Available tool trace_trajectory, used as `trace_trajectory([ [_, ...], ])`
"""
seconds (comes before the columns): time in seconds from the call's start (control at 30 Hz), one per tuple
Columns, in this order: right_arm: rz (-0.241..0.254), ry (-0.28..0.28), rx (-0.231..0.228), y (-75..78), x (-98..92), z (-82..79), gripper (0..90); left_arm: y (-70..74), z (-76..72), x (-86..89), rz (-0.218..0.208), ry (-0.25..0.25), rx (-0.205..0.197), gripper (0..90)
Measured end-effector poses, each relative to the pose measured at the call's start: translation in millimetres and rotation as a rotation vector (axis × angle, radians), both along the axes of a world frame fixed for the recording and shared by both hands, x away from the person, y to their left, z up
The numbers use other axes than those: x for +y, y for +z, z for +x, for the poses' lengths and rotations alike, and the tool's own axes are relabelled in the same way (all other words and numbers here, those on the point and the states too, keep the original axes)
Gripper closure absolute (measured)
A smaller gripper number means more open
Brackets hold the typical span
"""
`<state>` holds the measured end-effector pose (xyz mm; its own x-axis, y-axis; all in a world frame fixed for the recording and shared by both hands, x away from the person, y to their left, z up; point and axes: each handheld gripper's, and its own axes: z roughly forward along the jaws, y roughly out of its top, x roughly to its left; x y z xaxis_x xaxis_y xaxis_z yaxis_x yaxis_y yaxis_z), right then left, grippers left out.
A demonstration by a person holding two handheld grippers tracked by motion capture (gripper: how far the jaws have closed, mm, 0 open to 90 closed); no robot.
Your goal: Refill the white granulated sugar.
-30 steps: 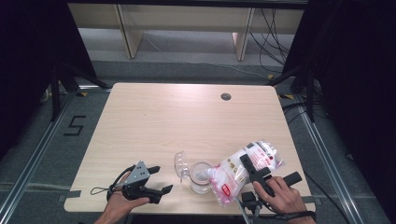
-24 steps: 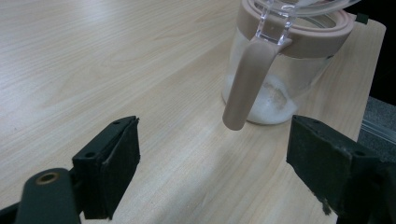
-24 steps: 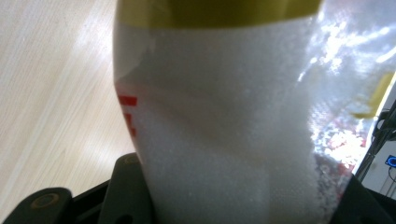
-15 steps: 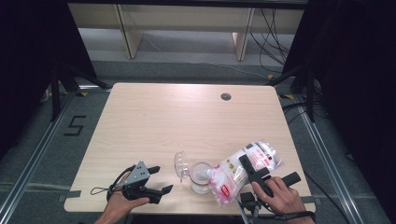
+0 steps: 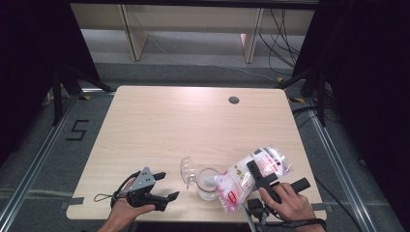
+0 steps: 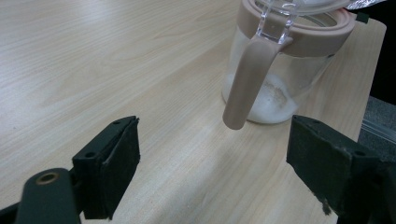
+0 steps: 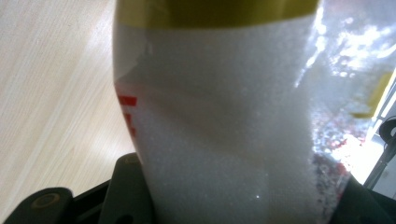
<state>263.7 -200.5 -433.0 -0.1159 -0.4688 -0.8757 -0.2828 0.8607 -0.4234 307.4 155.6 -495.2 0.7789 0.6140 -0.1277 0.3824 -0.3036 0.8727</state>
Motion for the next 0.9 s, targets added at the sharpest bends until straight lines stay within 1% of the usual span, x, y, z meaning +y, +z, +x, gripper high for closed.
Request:
trace_trajectory([
  [0.03, 0.0, 0.003, 0.0, 0.2, 0.1, 0.1, 54.3, -0.1, 0.4, -0.1, -0.004, -0.006, 0.002, 16.9],
  [0.07, -0.002, 0.003, -0.002, 0.3, 0.3, -0.1, 54.3, 0.2, -0.3, -0.6, -0.008, 0.001, -0.002, 16.9],
  [0.1, 0.012, 0.009, -0.011, 0.4, 0.7, 0.1, 54.4, 0.5, -0.2, -0.2, -0.005, -0.003, -0.003, 16.9],
  [0.13, 0.006, 0.006, -0.005, 1.2, 1.4, 0.3, 54.4, 0.5, -0.3, -0.1, -0.008, -0.004, -0.004, 16.9],
  [0.2, 0.008, 0.0, -0.006, 1.2, 1.6, 0.0, 54.4, 0.7, -0.4, 0.3, -0.007, -0.004, -0.006, 16.9],
  [0.3, 0.004, 0.008, -0.007, 2.4, 2.4, 1.1, 54.5, 0.7, -0.4, 0.3, -0.007, -0.004, -0.005, 16.9],
  [0.33, -0.029, -0.003, -0.007, 4.9, 2.8, 0.9, 54.5, 0.5, -0.3, 0.2, -0.007, -0.004, -0.005, 16.9],
  [0.4, -0.038, 0.001, -0.008, 5.8, 3.3, 2.4, 54.5, 0.3, -0.2, -0.1, -0.001, -0.002, -0.002, 16.9],
  [0.43, -0.016, -0.006, 0.004, 5.0, 3.0, 2.6, 54.5, 0.4, -0.3, -0.3, -0.002, -0.003, 0.0, 16.9],
  [0.47, -0.003, -0.011, 0.009, 4.4, 2.3, 2.7, 54.5, 0.6, -0.1, 0.3, 0.009, -0.004, -0.006, 16.9],
  [0.5, -0.008, -0.012, 0.009, 4.4, 2.1, 2.7, 54.6, 0.6, -0.1, 0.3, 0.009, -0.004, -0.006, 16.9],
  [0.53, -0.008, -0.012, 0.01, 4.4, 2.1, 2.8, 54.6, 0.5, -0.1, -0.1, -0.007, -0.004, -0.004, 16.9],
  [0.6, -0.007, -0.01, 0.009, 4.2, 1.9, 2.8, 54.6, 0.7, -0.3, 0.2, -0.001, 0.001, -0.003, 16.9],
  [0.7, -0.009, -0.01, 0.008, 4.5, 2.4, 2.5, 54.7, 0.3, -0.1, 0.0, -0.009, -0.005, -0.003, 16.9],
  [0.9, -0.002, -0.008, 0.011, 4.0, 1.9, 2.9, 54.8, 0.5, -0.1, 0.3, -0.006, -0.004, -0.004, 16.9],
])
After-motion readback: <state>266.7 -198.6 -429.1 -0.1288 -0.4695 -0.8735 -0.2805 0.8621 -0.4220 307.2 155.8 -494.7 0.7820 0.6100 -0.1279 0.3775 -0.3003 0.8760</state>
